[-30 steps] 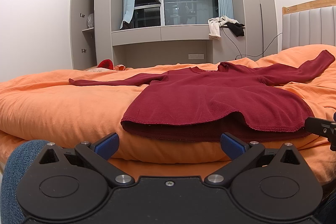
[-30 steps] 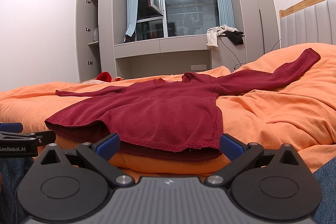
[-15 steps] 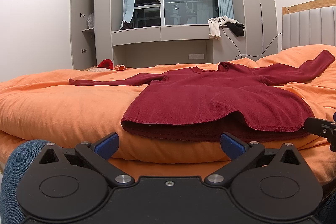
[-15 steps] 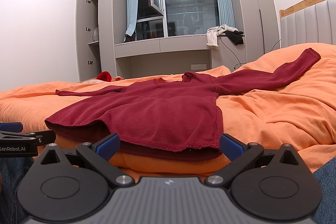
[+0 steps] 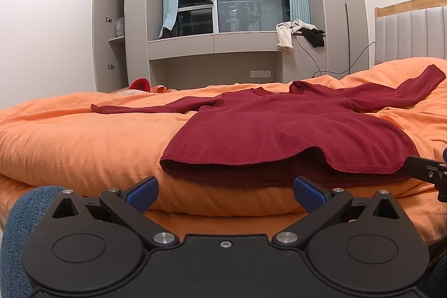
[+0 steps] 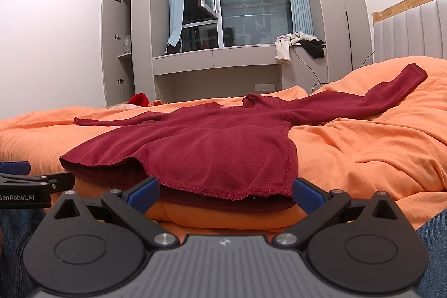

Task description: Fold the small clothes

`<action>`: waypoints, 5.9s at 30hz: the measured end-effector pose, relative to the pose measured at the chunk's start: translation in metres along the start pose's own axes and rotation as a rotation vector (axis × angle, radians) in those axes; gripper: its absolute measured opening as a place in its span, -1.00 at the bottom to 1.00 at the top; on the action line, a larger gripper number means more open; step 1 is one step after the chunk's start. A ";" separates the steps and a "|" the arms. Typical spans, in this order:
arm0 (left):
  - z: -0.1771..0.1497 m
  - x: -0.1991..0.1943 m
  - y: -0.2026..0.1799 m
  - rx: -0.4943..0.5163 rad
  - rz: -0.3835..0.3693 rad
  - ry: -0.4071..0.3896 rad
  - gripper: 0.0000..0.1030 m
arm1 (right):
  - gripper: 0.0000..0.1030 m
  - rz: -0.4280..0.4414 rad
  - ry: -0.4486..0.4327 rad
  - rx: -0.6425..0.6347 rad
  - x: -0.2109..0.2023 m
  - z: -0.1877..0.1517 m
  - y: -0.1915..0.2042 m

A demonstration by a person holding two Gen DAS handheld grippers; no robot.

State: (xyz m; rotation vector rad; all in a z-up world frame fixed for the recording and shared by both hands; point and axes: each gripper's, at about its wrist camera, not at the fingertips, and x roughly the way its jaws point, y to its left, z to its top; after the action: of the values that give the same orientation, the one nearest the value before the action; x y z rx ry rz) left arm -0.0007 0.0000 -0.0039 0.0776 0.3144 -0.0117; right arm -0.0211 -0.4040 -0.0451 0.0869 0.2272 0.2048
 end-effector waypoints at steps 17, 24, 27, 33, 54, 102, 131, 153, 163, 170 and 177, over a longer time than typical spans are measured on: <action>0.008 0.009 -0.003 0.021 -0.003 0.059 0.99 | 1.00 -0.089 0.073 0.013 0.008 0.005 -0.002; 0.033 0.021 0.002 -0.062 -0.071 0.113 0.99 | 1.00 -0.148 0.176 0.084 0.021 0.021 -0.021; 0.049 0.033 -0.004 -0.047 -0.079 0.101 0.99 | 1.00 -0.107 0.204 0.145 0.031 0.033 -0.036; 0.085 0.068 -0.033 0.039 -0.120 0.081 0.99 | 1.00 -0.113 0.172 0.208 0.046 0.061 -0.075; 0.156 0.238 -0.101 0.103 -0.089 0.052 0.99 | 1.00 -0.210 0.015 -0.010 0.151 0.122 -0.166; 0.098 0.294 -0.074 0.010 -0.060 0.242 0.99 | 1.00 -0.403 0.181 0.125 0.231 0.087 -0.241; 0.096 0.295 -0.075 0.018 -0.056 0.242 0.99 | 0.99 -0.598 -0.306 0.564 0.228 0.125 -0.387; 0.102 0.291 -0.071 0.005 -0.071 0.221 0.99 | -0.91 -0.515 -0.342 0.604 0.222 0.118 -0.405; 0.129 0.282 -0.052 -0.052 -0.075 0.192 0.99 | -0.91 -0.441 -0.361 0.228 0.220 0.166 -0.300; 0.144 0.291 -0.017 -0.176 -0.032 0.224 0.99 | -0.91 -0.265 -0.342 -0.098 0.251 0.212 -0.188; 0.157 0.292 0.021 -0.293 0.048 0.200 0.99 | -0.91 -0.140 -0.266 -0.594 0.280 0.201 -0.048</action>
State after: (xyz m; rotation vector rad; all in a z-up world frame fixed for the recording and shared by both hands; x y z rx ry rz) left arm 0.3258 0.0085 0.0566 -0.2059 0.5112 0.0900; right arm 0.3020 -0.4037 0.0843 -0.4882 -0.0987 0.1129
